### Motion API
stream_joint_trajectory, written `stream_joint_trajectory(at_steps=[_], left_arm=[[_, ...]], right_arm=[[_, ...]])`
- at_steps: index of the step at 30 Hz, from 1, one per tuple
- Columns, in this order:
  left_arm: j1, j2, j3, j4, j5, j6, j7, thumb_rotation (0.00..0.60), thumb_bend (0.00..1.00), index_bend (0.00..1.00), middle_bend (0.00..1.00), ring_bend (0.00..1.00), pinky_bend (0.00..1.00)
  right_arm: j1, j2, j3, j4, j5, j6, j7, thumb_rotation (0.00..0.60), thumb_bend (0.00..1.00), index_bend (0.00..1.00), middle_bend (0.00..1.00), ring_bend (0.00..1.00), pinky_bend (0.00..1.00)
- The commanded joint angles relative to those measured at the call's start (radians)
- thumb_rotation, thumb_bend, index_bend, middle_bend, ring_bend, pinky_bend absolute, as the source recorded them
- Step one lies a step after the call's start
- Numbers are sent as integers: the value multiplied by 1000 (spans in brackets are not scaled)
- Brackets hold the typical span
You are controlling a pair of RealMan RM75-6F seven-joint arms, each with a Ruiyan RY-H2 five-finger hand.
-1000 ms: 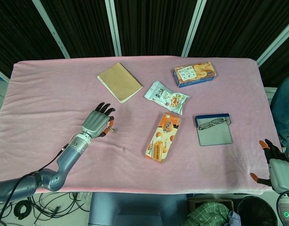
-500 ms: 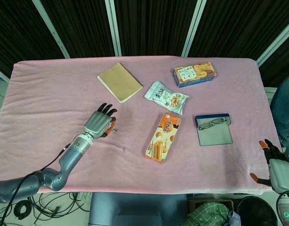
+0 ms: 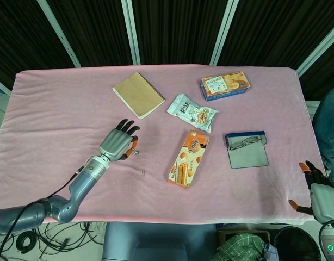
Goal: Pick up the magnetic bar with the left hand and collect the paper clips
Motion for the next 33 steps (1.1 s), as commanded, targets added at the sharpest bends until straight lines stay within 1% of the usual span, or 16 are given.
stream_joint_trajectory(at_steps=[1,7,19,24,33], left_arm=[[3,15,1,-37,13,12,-6,600,433,559,148,0,0],[5,36,10,-114,29,12,-20,600,433,562,149,0,0],[4,60,36,-217,-10,-14,-13,600,433,562,148,0,0],[-2,58,46,-231,-23,-18,3,600,433,562,148,0,0],[-11,38,62,-215,-30,-11,32,600,433,562,149,0,0]], right_arm=[[0,0,0,0,-1,0,-1,600,78,0,0,73,177],[0,-2,-1,0,-2,2,-4,600,77,0,0,73,177],[0,-1,0,0,-1,1,-2,600,77,0,0,73,176],[0,-1,0,0,-2,1,-2,600,77,0,0,73,177],[0,-1,0,0,-2,1,0,600,78,0,0,73,177]])
